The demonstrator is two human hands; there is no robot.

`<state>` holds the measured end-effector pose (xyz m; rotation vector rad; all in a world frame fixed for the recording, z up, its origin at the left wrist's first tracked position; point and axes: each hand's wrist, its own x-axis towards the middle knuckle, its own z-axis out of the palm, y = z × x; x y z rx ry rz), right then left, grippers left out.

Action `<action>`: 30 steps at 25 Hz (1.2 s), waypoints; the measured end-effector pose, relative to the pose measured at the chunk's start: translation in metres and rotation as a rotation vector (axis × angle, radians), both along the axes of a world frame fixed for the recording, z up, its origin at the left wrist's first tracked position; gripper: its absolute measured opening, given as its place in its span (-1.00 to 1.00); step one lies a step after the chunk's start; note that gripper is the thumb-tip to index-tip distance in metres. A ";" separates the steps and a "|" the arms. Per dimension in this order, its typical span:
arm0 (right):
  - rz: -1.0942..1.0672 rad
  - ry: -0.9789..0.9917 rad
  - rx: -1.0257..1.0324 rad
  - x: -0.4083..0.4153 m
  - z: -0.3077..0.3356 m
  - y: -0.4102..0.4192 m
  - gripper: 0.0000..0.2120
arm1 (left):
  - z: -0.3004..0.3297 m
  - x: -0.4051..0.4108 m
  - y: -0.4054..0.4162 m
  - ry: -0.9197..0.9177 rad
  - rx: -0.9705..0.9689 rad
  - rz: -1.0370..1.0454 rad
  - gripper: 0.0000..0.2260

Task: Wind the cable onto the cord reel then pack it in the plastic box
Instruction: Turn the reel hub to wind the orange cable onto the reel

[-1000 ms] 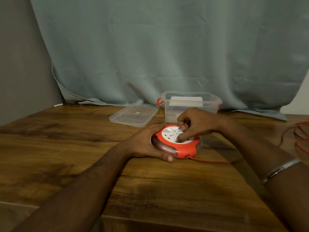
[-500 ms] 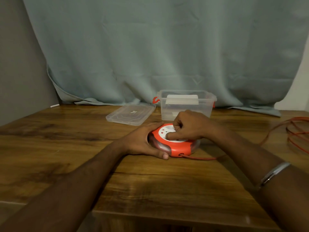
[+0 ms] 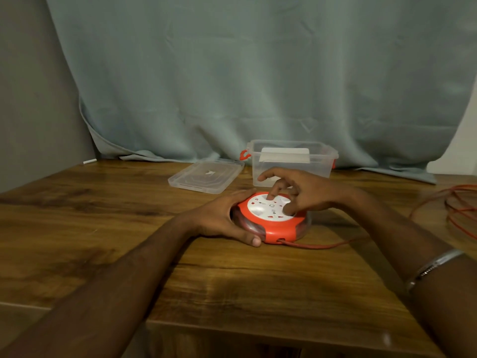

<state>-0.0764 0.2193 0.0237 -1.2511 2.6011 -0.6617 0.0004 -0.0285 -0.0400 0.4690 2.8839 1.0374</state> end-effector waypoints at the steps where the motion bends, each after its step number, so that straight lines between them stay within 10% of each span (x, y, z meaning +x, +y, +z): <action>1: 0.002 -0.018 -0.006 -0.003 0.000 0.002 -0.19 | 0.000 0.000 0.000 -0.005 -0.001 -0.004 0.19; 18: -0.115 0.337 0.042 0.010 -0.010 -0.016 -0.65 | 0.003 0.003 0.002 0.003 0.080 0.012 -0.20; 23: -0.090 0.425 -0.041 0.012 -0.018 -0.024 -0.51 | -0.001 0.001 0.001 0.046 0.067 0.006 0.10; 27: -0.007 0.293 -0.118 0.011 -0.004 -0.014 -0.89 | 0.001 0.001 0.000 0.019 0.064 0.006 0.07; 30: 0.043 0.086 -0.065 0.005 0.000 -0.003 -0.55 | 0.001 0.001 0.000 -0.007 0.071 0.008 0.11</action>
